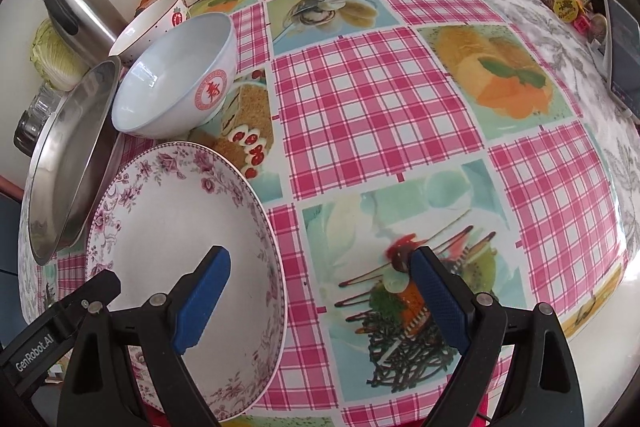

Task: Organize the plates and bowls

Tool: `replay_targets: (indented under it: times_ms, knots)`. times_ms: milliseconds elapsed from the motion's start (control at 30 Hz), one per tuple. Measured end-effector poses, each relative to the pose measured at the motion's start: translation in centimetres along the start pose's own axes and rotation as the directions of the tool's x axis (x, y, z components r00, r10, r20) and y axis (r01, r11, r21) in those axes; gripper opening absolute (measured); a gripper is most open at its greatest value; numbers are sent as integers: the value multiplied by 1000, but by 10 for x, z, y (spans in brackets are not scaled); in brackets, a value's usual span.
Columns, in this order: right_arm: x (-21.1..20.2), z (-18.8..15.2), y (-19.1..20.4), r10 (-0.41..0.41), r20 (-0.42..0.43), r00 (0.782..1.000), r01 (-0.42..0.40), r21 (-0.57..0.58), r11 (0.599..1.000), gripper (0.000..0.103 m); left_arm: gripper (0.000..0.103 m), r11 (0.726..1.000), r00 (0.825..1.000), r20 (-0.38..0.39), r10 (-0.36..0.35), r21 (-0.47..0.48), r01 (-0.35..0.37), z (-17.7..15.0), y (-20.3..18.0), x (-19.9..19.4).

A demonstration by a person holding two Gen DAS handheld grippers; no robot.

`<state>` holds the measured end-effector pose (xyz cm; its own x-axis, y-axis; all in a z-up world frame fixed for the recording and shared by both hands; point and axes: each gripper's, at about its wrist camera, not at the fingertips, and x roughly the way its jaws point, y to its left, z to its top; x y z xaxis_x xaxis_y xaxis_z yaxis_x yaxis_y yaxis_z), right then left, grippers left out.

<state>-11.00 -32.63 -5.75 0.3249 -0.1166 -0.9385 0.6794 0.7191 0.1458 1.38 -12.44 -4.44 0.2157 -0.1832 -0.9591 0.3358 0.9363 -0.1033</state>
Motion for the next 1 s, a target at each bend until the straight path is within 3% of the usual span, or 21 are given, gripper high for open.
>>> replay_targets:
  times_ms: [367,500,600,867,1000]
  knots:
    - [4,1,10,103,47,994,-103,1,995,89,93,1000,999,-38,24,2,-24,11,-3,23]
    - [1,7,6,136,58,989,-137,18,990,60,88,1000,1000,-24,17,11,-17,13,-6,22]
    - [1,8,0,151,56,987,-153,23,988,44,80,1000,1000,-11,3,22,-3,16,-12,22]
    - [-2,4,-2,150,45,988,-150,14,989,37,47,997,998,5,-68,30,68,21,-31,13]
    - [-2,4,-6,189,35,981,-190,29,981,27,45,997,997,5,-81,13,81,21,-34,11]
